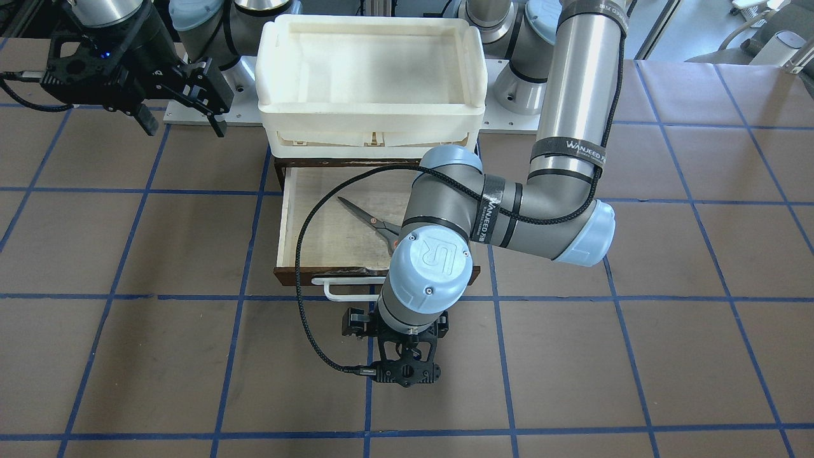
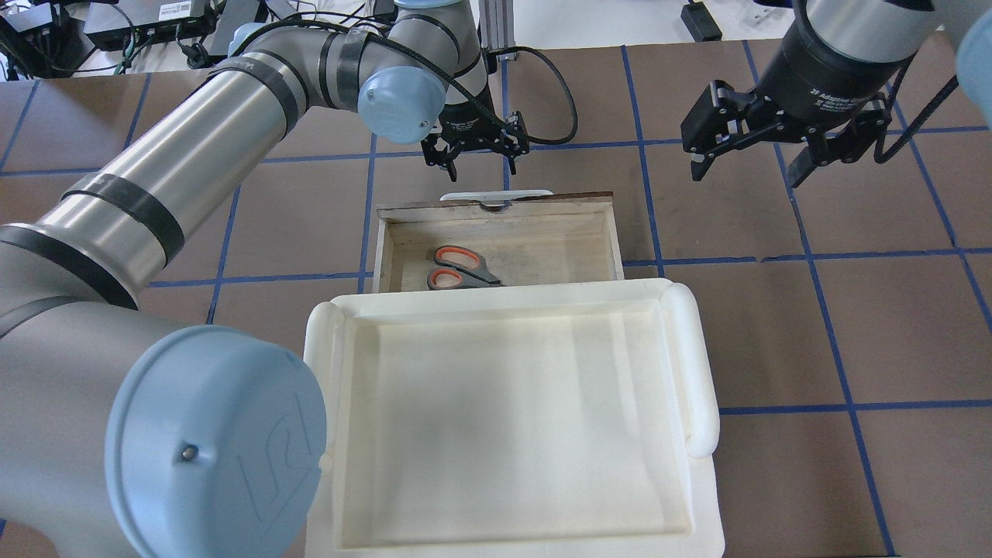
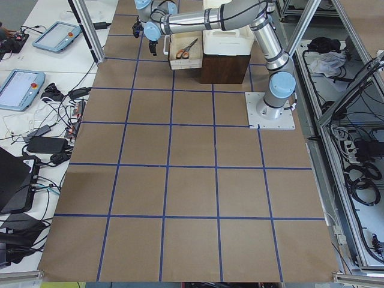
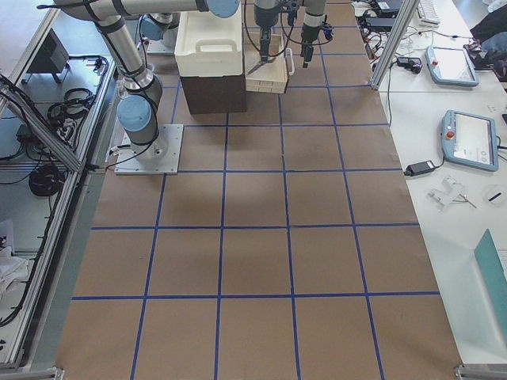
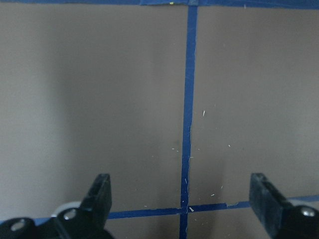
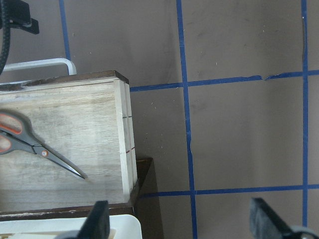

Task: Put scissors in drawer and close it
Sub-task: 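Move the left gripper over the white drawer handle while the right gripper withdraws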

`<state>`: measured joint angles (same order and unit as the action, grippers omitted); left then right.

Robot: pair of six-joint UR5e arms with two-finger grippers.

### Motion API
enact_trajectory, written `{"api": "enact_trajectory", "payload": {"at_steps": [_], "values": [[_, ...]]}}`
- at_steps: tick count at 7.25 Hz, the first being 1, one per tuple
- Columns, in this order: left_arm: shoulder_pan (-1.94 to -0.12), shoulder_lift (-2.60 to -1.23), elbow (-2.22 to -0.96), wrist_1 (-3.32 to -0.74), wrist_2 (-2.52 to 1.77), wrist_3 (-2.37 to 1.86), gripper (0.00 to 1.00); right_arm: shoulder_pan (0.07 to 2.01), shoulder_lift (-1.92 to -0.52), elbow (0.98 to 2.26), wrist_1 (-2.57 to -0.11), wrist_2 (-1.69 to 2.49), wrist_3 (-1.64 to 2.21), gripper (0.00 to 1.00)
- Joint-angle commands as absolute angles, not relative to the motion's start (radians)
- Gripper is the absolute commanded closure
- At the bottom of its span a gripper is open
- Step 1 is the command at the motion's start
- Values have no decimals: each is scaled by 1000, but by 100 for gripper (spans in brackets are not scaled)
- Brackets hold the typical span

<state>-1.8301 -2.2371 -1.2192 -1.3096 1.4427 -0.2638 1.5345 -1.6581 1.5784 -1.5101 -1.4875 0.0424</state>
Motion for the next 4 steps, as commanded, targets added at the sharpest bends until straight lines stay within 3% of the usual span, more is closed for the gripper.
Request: {"api": "enact_trajectory", "payload": {"at_steps": [1,4], "values": [[-1833,-2240,-1221,-1374,1442,-264,0,1534,-1664,1589,-1514,-1497,41,0],[-1832,-2234,-1221,-1420,1434,-264,0,1534,-1661,1589,-1523,-1496,40,0]]}}
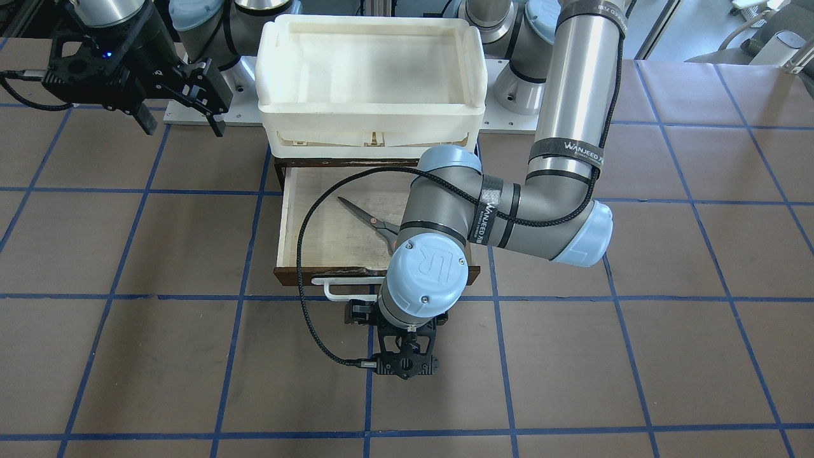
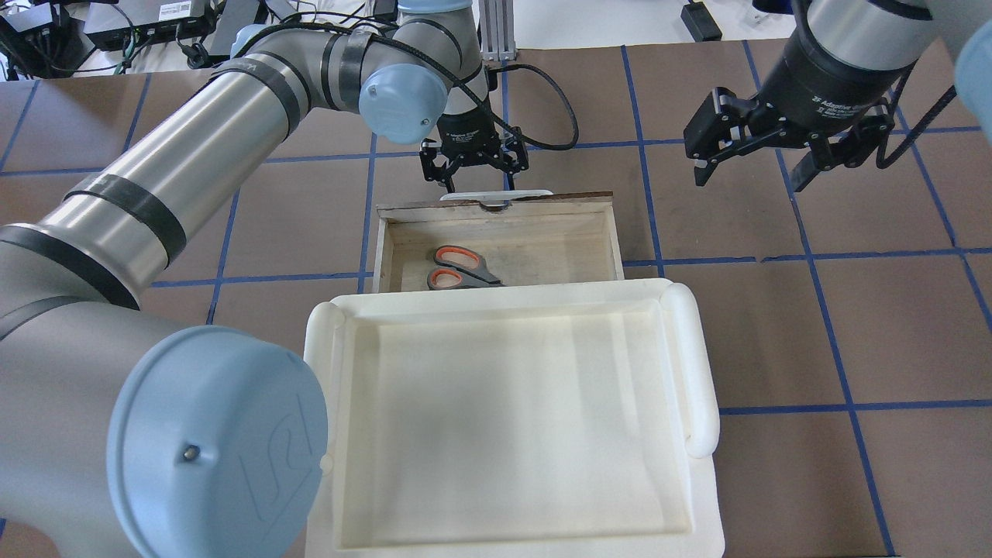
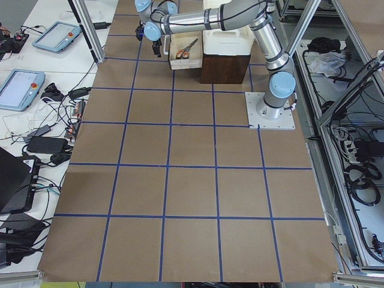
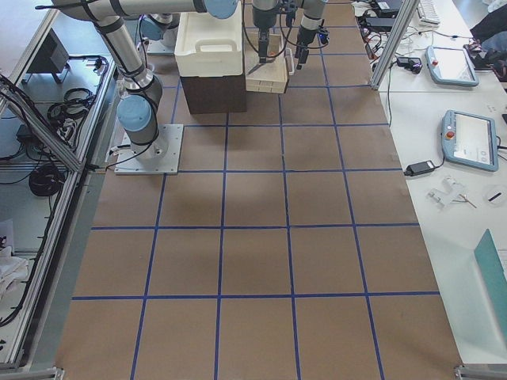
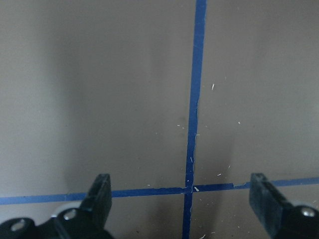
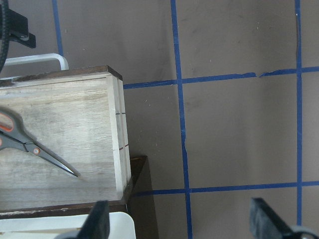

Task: Put scissors in drawer and close it
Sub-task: 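Lower the left gripper to the drawer handle and push the drawer inward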

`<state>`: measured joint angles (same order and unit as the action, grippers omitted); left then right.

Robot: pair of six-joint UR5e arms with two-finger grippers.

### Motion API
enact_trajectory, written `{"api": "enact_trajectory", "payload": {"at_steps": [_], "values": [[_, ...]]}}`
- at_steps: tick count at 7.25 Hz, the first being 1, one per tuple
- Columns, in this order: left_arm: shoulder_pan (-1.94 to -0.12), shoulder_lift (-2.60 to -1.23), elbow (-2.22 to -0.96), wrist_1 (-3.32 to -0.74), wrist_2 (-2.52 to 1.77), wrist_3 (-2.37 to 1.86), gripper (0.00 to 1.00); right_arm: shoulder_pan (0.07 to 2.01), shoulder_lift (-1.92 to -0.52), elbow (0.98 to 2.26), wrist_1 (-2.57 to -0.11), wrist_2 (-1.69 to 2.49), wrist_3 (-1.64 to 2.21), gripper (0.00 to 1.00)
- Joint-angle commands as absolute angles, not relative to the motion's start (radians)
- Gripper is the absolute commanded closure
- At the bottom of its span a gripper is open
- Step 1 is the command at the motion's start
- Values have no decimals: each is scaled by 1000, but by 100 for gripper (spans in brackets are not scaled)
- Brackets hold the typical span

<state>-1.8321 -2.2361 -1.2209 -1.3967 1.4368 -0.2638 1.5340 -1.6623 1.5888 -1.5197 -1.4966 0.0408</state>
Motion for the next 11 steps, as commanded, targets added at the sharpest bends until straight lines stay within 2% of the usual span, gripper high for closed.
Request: {"api": "enact_trajectory", "payload": {"at_steps": [1,11], "values": [[-1835,-2230,-1221,-1433,1433,-264,0,1534,-1658,1589,-1522,-1499,40,0],[-1813,-2181,-1207,-1522,1401,-264,0,1526,-1655,1589,-1520,-1499,40,0]]}}
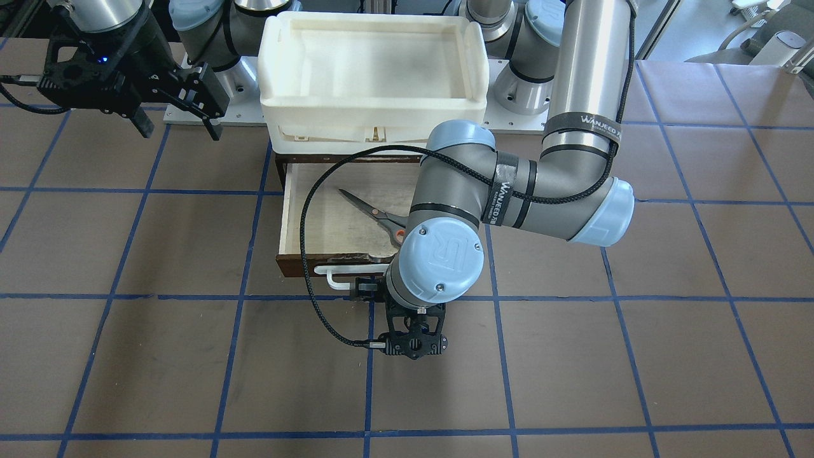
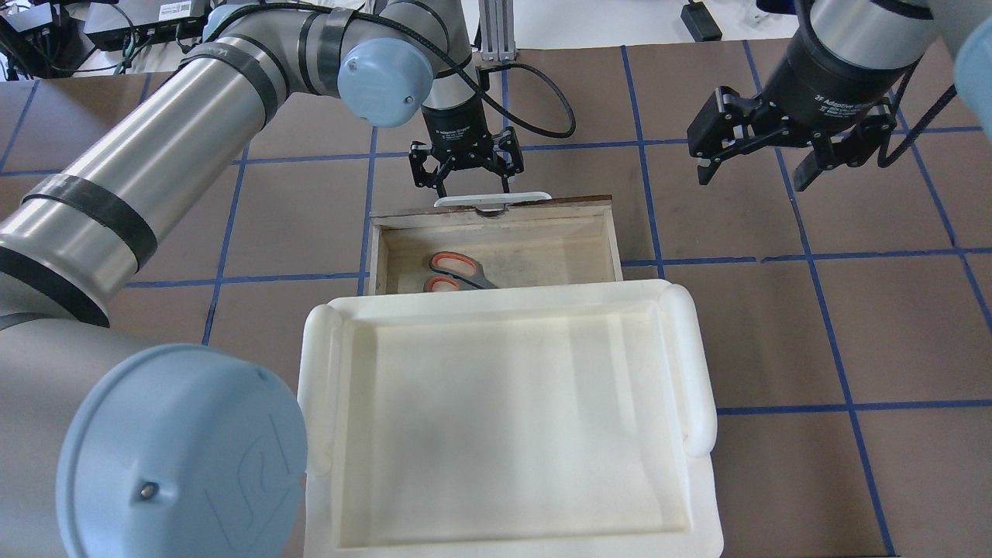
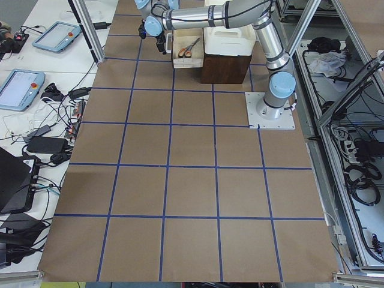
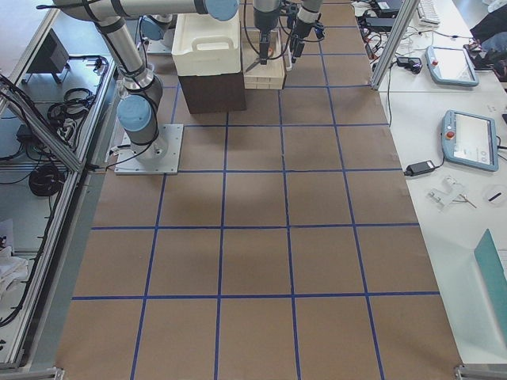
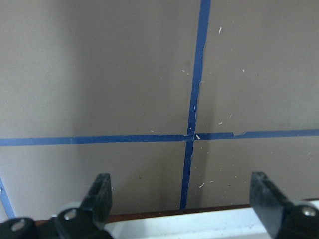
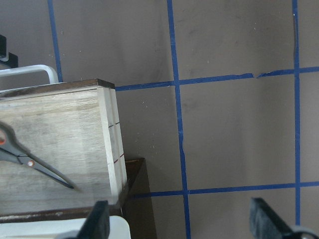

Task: Put scissors in drawer and close it
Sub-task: 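Lower the left gripper to the drawer handle and push the drawer inward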

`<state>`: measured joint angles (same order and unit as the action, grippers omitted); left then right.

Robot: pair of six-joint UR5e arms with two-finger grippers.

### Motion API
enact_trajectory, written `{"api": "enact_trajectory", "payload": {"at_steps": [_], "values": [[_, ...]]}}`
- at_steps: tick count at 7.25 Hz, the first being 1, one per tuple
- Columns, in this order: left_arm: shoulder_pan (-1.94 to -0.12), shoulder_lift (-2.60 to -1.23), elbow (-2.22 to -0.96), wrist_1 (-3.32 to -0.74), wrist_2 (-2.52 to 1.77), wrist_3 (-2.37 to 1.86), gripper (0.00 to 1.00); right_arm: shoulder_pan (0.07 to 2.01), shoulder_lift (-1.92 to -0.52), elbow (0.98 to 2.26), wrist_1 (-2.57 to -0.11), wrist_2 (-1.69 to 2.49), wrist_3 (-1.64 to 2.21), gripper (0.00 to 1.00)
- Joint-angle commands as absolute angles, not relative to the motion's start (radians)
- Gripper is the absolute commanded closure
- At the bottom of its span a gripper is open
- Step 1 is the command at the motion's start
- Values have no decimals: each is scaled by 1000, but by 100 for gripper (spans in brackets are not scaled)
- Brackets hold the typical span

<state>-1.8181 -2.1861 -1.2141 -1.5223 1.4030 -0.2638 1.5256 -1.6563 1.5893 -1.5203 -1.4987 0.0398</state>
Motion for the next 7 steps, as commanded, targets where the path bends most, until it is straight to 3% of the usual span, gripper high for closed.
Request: {"api": "enact_trajectory", "payload": {"at_steps": [1,7], "values": [[-1813,-2184,-1183,-1516,1404,-264,0,1526,-1657,1591,-1519,-1499,40,0],[-1825,-2214,-1201,-1445,1440,-244,0,1526,-1658,1594,-1513,-1508,40,0]]}}
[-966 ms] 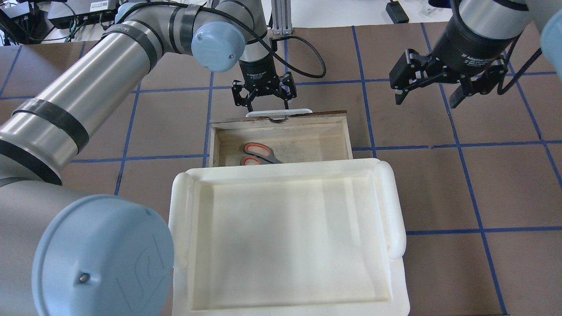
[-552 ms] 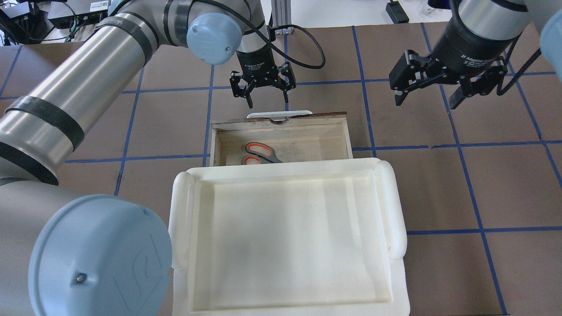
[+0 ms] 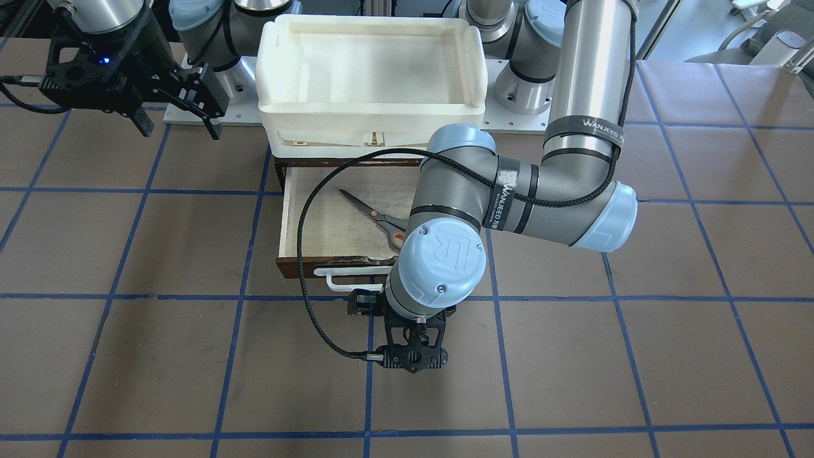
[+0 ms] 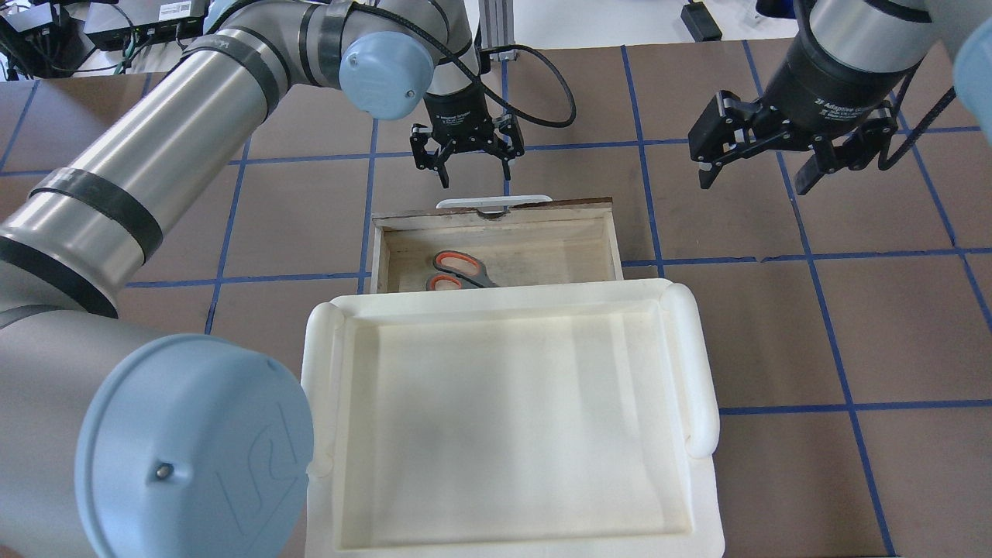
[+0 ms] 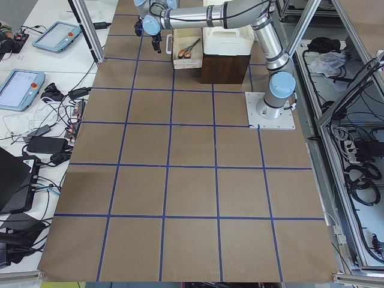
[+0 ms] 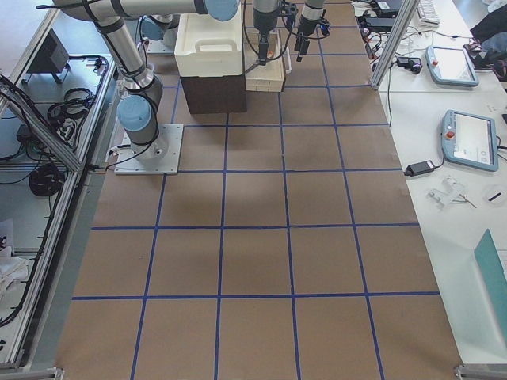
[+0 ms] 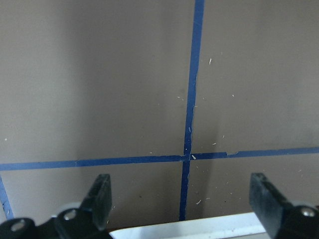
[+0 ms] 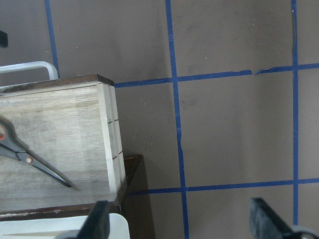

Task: Put scissors in drawer and close it
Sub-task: 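Lower the left gripper to the drawer handle and push the drawer inward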

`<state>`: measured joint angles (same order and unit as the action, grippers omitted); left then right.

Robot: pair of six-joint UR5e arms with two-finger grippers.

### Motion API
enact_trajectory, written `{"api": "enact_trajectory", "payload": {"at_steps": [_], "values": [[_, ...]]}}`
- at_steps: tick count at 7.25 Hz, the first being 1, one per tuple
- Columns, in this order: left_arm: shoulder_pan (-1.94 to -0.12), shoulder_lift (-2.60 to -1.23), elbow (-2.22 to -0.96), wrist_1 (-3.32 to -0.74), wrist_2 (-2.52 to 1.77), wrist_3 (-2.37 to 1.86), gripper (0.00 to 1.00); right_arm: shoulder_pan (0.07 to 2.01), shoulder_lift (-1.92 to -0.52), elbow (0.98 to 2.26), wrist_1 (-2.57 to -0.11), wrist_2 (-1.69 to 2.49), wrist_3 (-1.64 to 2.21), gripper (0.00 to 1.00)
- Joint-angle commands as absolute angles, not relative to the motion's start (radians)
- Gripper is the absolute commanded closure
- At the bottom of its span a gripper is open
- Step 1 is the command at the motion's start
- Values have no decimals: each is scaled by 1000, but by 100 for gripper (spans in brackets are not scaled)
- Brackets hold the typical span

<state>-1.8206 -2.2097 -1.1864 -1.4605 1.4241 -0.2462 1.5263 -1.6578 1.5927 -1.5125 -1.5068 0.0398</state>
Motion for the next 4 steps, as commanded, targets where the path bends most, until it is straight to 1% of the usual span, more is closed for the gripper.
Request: {"api": "enact_trajectory", "payload": {"at_steps": [1,2,4], "values": [[-1825,-2215,-1219,-1451,1434,-244,0,1526,-1660,1601,-1513,-1506,40,0],[-1833,-2217,-1241,-1453,1436,-244,0,1526,-1663,1608,-1511,-1508,40,0],[-1835,-2206,-1243,-1457,1436,-244,0,1525,-1664,1617,-1511,-1511,40,0]]}}
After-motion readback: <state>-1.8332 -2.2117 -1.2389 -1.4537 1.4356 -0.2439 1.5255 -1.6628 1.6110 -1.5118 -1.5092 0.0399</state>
